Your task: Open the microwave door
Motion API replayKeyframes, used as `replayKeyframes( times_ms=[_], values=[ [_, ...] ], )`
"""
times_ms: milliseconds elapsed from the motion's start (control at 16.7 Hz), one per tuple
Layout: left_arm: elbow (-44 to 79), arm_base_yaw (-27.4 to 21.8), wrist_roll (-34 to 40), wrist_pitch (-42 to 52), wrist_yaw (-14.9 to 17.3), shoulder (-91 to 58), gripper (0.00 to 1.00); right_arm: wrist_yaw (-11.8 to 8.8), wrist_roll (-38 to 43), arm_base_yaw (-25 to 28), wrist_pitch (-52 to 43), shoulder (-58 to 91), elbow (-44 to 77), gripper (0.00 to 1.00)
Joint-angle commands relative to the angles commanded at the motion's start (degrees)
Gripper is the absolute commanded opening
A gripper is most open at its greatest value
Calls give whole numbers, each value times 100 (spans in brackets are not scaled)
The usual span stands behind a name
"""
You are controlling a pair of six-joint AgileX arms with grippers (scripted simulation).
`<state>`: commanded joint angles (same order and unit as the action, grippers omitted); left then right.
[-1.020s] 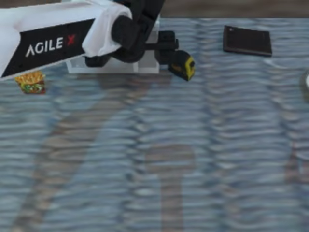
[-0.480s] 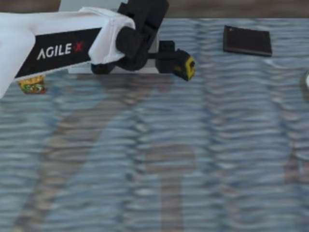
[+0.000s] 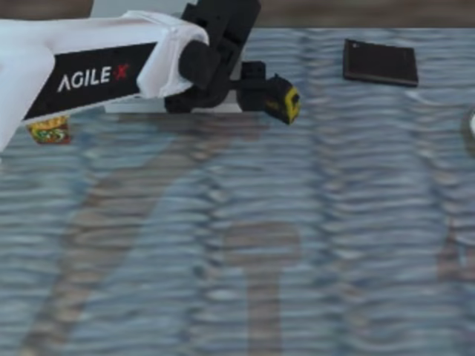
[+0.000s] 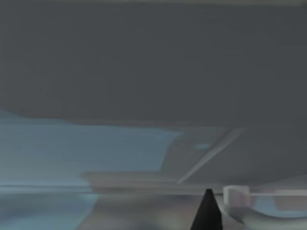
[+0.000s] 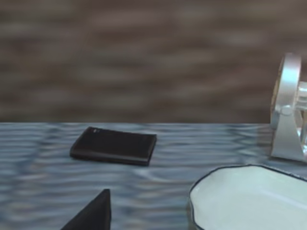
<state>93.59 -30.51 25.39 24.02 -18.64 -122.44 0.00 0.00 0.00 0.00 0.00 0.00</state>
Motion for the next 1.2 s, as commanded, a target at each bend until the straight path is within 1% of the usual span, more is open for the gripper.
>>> replayKeyframes(
  times_ms=[120, 180, 600, 660, 1020, 1200],
  values=[
    [0, 0, 0, 0, 0, 0, 2, 0, 0, 0, 0, 0, 0, 100],
    [0, 0, 0, 0, 0, 0, 0, 0, 0, 0, 0, 0, 0, 100],
    [0, 0, 0, 0, 0, 0, 0, 0, 0, 0, 0, 0, 0, 100],
    [-295, -205, 21, 49, 93, 161, 0, 0, 0, 0, 0, 0, 0, 100],
    [-748, -185, 153, -205, -103, 496, 0, 0, 0, 0, 0, 0, 0, 100],
    [-781, -184, 160, -216, -118, 512, 0, 0, 0, 0, 0, 0, 0, 100]
  ],
)
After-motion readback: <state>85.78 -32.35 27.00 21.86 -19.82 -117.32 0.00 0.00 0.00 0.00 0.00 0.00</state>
